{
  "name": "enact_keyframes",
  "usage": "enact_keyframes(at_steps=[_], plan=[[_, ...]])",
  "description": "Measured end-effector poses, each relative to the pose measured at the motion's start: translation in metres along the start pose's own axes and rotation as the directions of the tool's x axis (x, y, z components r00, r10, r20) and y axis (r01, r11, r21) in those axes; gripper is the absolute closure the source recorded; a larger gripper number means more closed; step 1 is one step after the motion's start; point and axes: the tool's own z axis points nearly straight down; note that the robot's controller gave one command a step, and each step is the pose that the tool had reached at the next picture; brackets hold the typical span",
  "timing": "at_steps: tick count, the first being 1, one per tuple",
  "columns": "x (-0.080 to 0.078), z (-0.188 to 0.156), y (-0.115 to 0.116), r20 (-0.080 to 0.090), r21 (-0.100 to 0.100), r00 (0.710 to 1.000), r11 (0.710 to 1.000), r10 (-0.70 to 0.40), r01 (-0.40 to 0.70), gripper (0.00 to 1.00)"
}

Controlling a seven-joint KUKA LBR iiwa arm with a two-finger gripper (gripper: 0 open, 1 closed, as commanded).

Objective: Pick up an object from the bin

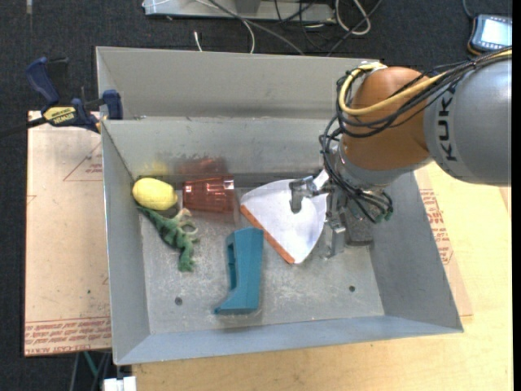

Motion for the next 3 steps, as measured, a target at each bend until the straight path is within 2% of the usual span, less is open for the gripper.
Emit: enact_keyframes(at_steps=[1, 2, 3], plan=[[-0.006, 0.031, -0.05, -0.003, -0.006, 0.851, 0.851, -0.525, 0.525, 0.0], [-0.013, 0.078, -0.048, 0.006, 0.001, 0.838, 0.838, -0.546, 0.546, 0.0], [-0.014, 0.077, -0.04, 0.004, 0.004, 0.711, 0.711, -0.703, 0.703, 1.0]])
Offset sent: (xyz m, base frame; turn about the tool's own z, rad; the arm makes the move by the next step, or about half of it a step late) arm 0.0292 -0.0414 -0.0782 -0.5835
